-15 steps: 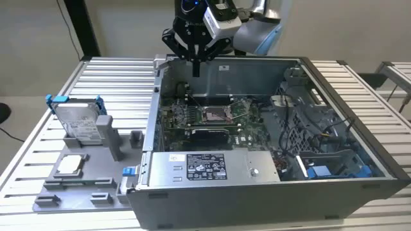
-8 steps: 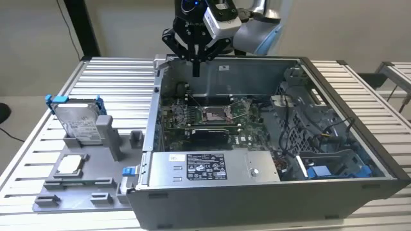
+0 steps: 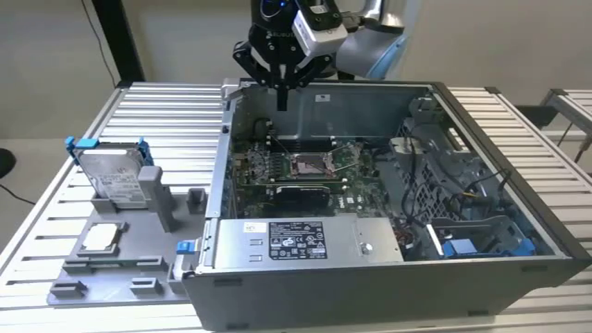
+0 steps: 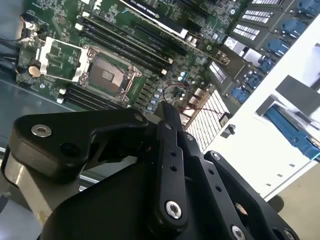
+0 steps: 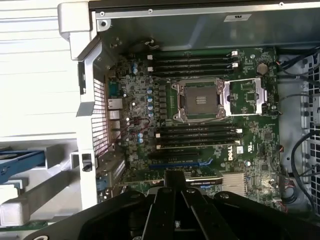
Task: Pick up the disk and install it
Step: 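Reach for the disk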
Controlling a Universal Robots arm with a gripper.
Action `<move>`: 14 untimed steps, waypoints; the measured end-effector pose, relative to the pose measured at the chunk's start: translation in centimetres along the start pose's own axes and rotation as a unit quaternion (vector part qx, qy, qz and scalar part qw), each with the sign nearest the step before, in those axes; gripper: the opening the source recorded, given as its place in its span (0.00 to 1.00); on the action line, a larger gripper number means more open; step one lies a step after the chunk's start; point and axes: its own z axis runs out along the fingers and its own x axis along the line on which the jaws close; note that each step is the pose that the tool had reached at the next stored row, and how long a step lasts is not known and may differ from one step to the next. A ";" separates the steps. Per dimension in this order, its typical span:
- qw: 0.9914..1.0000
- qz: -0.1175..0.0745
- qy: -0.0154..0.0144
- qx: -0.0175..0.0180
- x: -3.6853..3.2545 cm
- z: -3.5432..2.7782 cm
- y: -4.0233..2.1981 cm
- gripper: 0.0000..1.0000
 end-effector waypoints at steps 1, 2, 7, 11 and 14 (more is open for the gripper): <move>1.000 0.000 0.000 0.000 0.03 0.00 0.00 0.00; 1.000 0.000 0.000 0.000 0.07 0.00 0.00 0.00; 1.000 0.000 0.000 0.000 0.57 -0.01 -0.02 0.00; 1.000 0.000 0.000 0.000 1.13 -0.03 -0.04 0.00; 1.000 0.000 0.000 0.000 1.62 -0.03 -0.05 0.00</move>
